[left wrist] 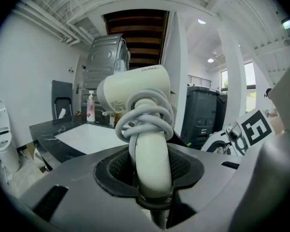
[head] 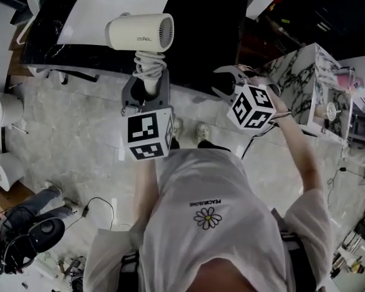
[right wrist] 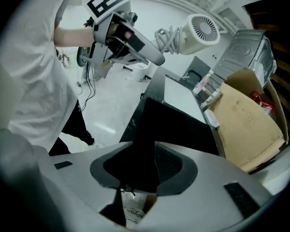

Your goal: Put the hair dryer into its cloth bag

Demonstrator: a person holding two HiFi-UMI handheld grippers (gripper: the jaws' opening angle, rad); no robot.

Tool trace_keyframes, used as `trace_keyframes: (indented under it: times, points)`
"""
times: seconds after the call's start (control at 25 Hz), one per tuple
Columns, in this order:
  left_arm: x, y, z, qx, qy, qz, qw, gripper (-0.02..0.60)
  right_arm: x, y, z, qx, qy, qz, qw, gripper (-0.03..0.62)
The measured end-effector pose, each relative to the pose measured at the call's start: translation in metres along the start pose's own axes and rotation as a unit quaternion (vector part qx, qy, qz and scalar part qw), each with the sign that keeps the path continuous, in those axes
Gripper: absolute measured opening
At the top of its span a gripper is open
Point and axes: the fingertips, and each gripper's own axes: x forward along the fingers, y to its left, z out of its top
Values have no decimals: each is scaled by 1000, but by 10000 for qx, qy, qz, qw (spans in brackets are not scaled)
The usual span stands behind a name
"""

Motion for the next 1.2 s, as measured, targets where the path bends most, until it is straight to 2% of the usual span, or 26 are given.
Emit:
trace_keyframes:
  times: [0.24, 0.52, 0.68, 0.84, 1.08, 1.2]
  points:
    - [-4, 4, -13, -48, 131, 108, 9998, 160, 18, 11, -13, -166, 330, 282, 9989, 109]
    - [-9, 4, -21, 32, 240, 158, 9996, 160, 24, 10, -18, -200, 481, 288, 9982, 86]
    - [-9, 4, -24, -79, 250, 113, 9996, 160, 22, 5, -12, -273, 340, 75, 9990, 32]
    - [-9, 0, -23, -56, 262, 93, 9996, 160, 14, 0, -5, -198, 163, -64, 9997, 23]
    - [-7, -10, -24, -208, 299, -75, 9993, 160, -4, -24, 10, 169, -246, -360, 9989, 20]
    - [-3, -15, -25, -129, 416, -205, 9988, 160, -13, -40, 16, 516, -512, -548, 9958, 20]
